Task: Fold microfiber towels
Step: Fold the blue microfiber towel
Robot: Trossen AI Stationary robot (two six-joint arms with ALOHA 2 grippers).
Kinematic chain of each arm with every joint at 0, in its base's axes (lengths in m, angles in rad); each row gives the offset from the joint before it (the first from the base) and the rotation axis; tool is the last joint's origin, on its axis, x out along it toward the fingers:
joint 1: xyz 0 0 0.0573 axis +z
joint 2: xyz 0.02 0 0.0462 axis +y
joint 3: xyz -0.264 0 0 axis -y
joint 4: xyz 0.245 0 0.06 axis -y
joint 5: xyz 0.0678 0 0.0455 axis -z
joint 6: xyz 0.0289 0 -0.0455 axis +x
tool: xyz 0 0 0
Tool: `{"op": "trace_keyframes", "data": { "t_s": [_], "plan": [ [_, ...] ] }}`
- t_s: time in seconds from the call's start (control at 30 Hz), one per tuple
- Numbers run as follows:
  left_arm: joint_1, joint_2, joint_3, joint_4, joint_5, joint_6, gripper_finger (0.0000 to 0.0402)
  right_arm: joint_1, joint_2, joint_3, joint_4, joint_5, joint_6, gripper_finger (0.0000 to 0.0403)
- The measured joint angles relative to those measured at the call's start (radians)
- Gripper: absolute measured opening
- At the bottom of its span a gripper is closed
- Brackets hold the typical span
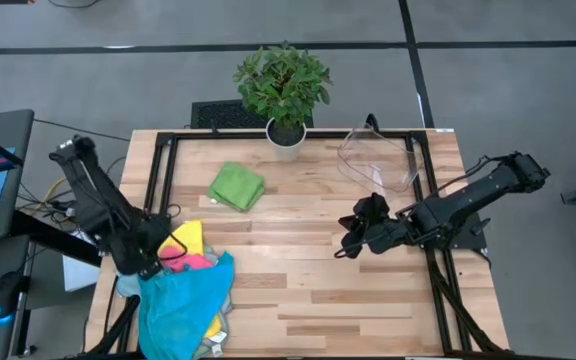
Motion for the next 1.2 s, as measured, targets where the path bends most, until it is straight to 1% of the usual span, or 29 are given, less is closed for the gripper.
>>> {"op": "trace_keyframes", "data": {
  "t_s": [0.1, 0.17, 0.27, 0.37, 0.47, 0.57, 0.77, 0.93, 1.03, 1.1, 1.2],
  "plan": [
    [-0.042, 0.049, 0.0, -0.016, 0.0, -0.115, 0.0183, 0.0, 0.0, 0.0, 0.0, 0.0, -0.004, 0.0055],
    [-0.071, 0.074, 0.0, 0.003, 0.0, -0.187, 0.0183, 0.0, 0.0, 0.0, 0.0, 0.0, -0.005, 0.0055],
    [-0.119, 0.093, 0.0, 0.037, -0.005, -0.253, 0.0183, 0.0, 0.0, 0.0, 0.0, 0.0, -0.007, 0.0055],
    [-0.164, 0.093, -0.003, 0.056, -0.014, -0.324, 0.0183, 0.0, 0.0, 0.0, 0.0, 0.0, -0.009, 0.0055],
    [-0.217, 0.093, -0.01, 0.083, 0.022, -0.391, 0.0183, 0.0, 0.0, 0.0, 0.0, 0.0, -0.024, 0.0055],
    [-0.271, 0.093, -0.01, 0.1, -0.006, -0.442, 0.0183, -0.001, 0.0, 0.0, 0.0, 0.0, -0.027, 0.0055],
    [-0.339, 0.085, -0.01, 0.069, -0.02, -0.523, 0.0194, -0.009, 0.0, 0.0, 0.0, 0.001, -0.034, 0.0055],
    [-0.356, 0.096, -0.01, 0.095, -0.025, -0.522, 0.0211, -0.009, 0.0, 0.0, 0.0, 0.0, -0.035, 0.0055],
    [-0.356, 0.101, -0.016, 0.1, -0.049, -0.519, 0.0217, -0.009, 0.0, 0.0, 0.0, 0.0, -0.035, 0.0055],
    [-0.356, 0.1, -0.052, 0.121, -0.026, -0.519, 0.0218, -0.009, 0.0, 0.0, 0.0, 0.0, -0.035, 0.0055],
    [-0.358, 0.098, -0.122, 0.251, 0.002, -0.522, 0.0218, -0.008, 0.0, 0.0, 0.0, -0.001, -0.034, 0.0055]
  ]
}}
